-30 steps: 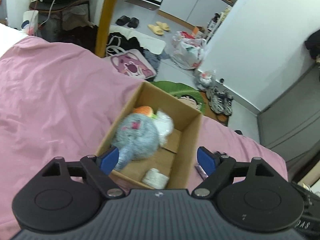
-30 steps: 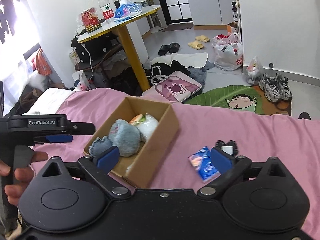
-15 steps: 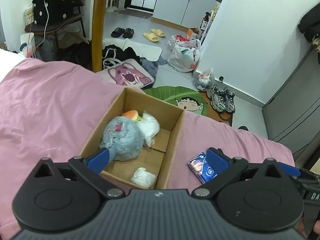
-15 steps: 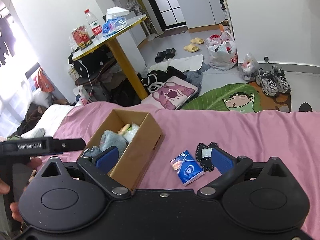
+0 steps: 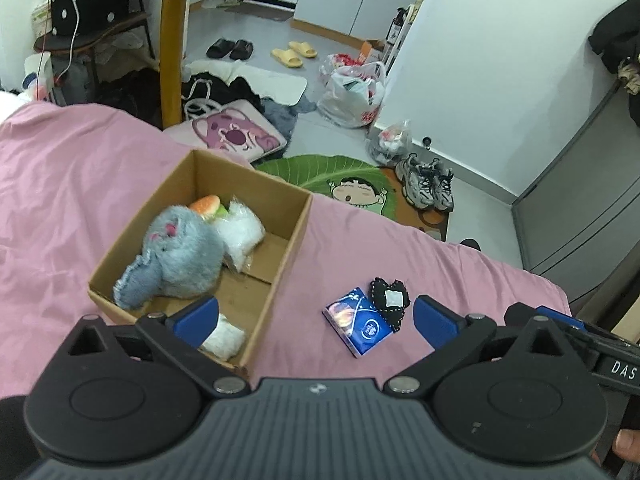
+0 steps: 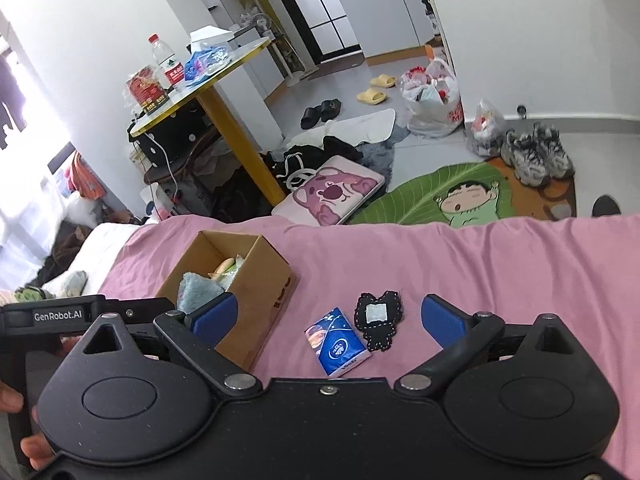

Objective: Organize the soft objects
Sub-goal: 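Withdraw both grippers from the box toward the blue tissue pack and black heart item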

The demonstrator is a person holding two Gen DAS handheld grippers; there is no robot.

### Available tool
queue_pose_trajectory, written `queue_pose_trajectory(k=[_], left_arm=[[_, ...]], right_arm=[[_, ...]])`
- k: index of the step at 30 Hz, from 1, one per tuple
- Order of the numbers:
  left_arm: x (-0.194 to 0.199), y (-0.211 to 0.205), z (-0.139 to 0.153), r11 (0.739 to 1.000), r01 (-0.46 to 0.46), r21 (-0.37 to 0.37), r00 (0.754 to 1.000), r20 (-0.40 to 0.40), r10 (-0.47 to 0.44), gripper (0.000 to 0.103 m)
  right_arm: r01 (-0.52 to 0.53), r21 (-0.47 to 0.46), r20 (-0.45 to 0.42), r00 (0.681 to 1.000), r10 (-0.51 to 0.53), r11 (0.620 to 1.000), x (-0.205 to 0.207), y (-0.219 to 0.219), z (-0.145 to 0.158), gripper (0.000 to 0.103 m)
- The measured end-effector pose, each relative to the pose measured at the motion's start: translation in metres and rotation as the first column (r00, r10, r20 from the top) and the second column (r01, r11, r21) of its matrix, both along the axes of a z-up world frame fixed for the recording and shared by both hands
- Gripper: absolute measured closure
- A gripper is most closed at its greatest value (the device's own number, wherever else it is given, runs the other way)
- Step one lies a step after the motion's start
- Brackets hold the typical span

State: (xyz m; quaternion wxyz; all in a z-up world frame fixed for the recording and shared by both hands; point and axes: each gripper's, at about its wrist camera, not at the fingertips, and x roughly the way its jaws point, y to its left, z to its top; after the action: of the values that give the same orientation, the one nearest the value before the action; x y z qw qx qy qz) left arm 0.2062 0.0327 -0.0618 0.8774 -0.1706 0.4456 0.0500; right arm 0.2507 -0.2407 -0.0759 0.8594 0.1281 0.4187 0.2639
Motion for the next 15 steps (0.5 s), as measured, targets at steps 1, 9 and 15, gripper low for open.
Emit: queue_pose_trajectory(k=[1,9,15], left_arm=[[0.001,-0.004,-0.001,1.0,-0.002,0.01,1.0,-0.004,0.002,0.0],[0.011,-0.027,-0.012,0.996,-0.069,0.049,0.997,-0.034,0.071,0.003],[0.021,-0.047,-0.025,0.997,-0.066,0.047,0.997,-0.039,0.068,0.003]], right_arm=[[-0.002,0.01,-0.011,1.0,0.002,1.0,0.003,-0.002,-0.003,0.008],[-0.013,0.037,-0.062,0.998,0.015,0.999,0.015,-0.009,-0.022,0.019],[0.004,0.063,-0.112,0.994,0.003,0.998,0.024,-0.017,-0.034,0.029]])
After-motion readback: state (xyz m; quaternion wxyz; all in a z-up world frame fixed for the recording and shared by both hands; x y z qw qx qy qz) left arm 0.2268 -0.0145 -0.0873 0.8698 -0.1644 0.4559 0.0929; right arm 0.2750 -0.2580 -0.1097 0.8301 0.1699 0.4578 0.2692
